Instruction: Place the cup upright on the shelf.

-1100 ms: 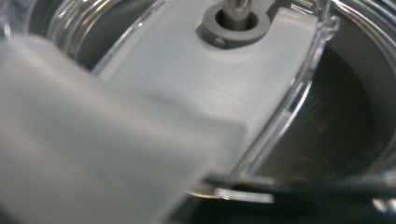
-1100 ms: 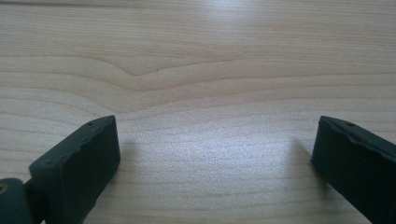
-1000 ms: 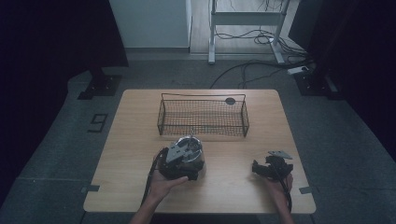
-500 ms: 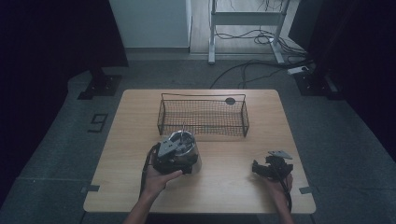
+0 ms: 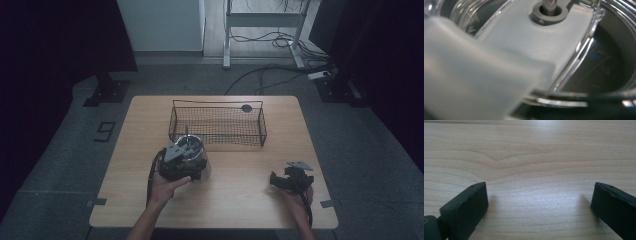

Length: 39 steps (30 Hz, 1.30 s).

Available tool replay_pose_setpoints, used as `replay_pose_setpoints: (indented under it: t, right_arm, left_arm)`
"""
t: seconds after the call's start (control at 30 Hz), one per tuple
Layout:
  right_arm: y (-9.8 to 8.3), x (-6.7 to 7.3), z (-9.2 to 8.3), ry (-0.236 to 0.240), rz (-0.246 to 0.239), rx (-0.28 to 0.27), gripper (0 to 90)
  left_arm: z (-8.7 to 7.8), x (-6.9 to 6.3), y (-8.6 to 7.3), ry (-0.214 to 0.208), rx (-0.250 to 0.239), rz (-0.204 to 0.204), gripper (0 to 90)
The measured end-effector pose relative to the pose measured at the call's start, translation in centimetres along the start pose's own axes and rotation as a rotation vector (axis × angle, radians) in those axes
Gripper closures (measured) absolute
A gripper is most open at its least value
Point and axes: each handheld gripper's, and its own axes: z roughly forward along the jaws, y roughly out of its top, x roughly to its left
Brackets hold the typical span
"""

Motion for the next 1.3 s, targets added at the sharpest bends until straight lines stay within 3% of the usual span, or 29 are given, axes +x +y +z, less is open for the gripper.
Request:
replay_pose_setpoints:
  t: [1.3]
  right_arm:
    - [0.0, 0.0, 0.0, 0.000, 0.003, 0.000, 0.8]
  left_arm:
    - [0.1, 1.7, 4.0, 0.038, -0.042, 0.005, 4.0]
